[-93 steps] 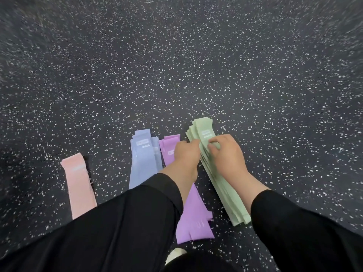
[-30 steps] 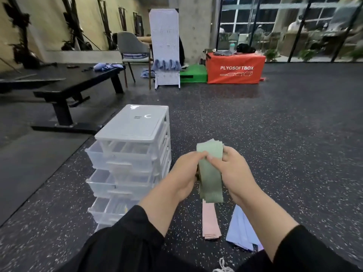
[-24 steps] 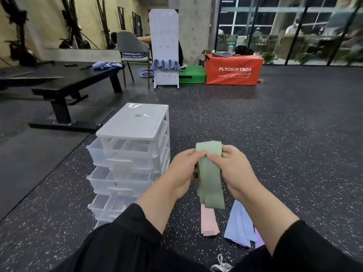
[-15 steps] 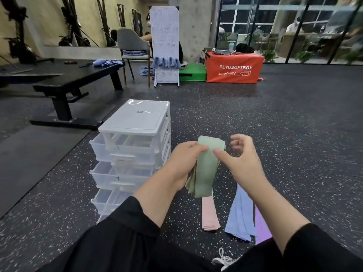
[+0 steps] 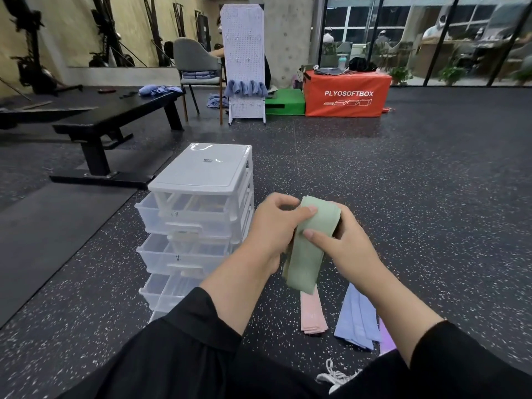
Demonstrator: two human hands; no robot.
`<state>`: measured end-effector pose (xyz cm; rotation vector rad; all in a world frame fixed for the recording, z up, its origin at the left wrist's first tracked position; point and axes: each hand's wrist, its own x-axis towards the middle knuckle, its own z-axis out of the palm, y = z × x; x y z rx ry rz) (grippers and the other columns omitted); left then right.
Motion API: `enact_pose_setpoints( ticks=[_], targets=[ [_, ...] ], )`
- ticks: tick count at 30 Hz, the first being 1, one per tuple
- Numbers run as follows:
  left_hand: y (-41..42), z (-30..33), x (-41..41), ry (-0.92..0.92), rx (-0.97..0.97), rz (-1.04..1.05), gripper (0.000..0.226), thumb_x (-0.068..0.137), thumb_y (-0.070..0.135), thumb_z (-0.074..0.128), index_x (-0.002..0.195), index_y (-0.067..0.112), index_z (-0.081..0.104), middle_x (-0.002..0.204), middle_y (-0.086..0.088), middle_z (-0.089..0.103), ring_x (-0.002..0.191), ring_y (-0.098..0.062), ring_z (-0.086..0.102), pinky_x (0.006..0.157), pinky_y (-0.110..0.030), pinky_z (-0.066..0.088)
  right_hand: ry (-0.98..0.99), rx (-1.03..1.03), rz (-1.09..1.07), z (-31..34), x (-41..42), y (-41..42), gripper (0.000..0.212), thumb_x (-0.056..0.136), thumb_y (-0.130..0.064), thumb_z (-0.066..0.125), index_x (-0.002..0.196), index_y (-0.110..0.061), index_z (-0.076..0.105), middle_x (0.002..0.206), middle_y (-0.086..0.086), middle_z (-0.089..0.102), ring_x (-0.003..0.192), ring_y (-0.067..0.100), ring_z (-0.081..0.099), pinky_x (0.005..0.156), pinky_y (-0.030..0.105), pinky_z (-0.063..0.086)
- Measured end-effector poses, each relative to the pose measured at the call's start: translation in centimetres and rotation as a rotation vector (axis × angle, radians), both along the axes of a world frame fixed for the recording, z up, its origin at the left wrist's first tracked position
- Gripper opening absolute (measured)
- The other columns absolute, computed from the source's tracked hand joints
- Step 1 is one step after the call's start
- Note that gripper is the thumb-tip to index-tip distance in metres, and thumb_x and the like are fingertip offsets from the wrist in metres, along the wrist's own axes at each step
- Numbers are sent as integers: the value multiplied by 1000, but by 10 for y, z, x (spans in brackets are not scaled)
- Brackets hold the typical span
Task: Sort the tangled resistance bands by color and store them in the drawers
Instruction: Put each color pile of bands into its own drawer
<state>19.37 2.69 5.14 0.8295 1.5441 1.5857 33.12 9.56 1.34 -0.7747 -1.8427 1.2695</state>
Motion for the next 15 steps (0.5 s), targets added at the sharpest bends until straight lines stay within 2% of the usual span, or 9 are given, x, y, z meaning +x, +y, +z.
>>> enact_pose_setpoints(
  ticks=[2,4,5,8,9,11,12,13,15],
  targets=[
    [1,1,-1,164,34,72,29,85,26,82,103,16,62,93,0,70,76,-11,64,56,-19,49,16,-16,-12,-1,-3,0,56,77,-34,84,125,-34,55,111,-12,70,104,8,67,93,41,55],
    [1,3,-1,286,58,81,24,84,29,83,96,16,66,86,4,69,75,-9,64,65,-22,51,59,-44,-20,2,-7,0,49,83,-24,82,124,-31,56,109,-10,71,99,5,67,86,31,55],
    [1,4,-2,289,67,79,22,83,28,83,93,16,67,85,3,70,75,-9,64,69,-26,52,87,-59,-15,3,-9,0,47,84,-21,81,123,-30,56,108,-9,71,98,5,66,85,30,54],
    [2,4,-5,145,100,27,13,83,23,82,89,17,72,87,-4,76,77,-16,71,74,-38,59,151,-101,-5,5,-14,2,43,85,-18,80,121,-28,57,109,-4,72,98,7,67,84,30,55],
    [2,4,-6,159,101,16,10,83,23,81,89,18,74,88,-4,77,80,-18,73,75,-40,61,165,-113,-5,6,-15,2,43,85,-16,80,120,-26,57,109,-3,72,96,6,67,82,28,55],
    [1,3,-10,248,121,2,4,84,23,78,87,21,76,83,4,76,80,-15,72,73,-39,59,193,-135,-7,6,-17,4,43,85,-15,80,121,-24,58,108,-1,72,94,6,67,80,28,54],
    [-1,4,-11,286,140,11,2,87,24,76,88,22,77,81,9,74,77,-10,68,69,-33,54,208,-142,-12,7,-16,5,43,85,-15,80,121,-23,58,108,-2,72,95,7,68,80,29,54],
    [-2,5,-13,299,152,32,6,90,28,75,94,24,76,86,12,73,79,-5,65,69,-27,49,224,-150,-16,7,-16,7,43,84,-16,80,121,-24,59,109,-2,73,98,10,69,83,32,55],
    [-2,3,-19,240,105,8,33,94,41,70,123,26,66,112,9,67,97,-2,61,75,-17,44,255,-188,-14,7,-15,10,43,84,-18,80,122,-22,60,112,1,73,106,21,70,88,41,57]
  ],
)
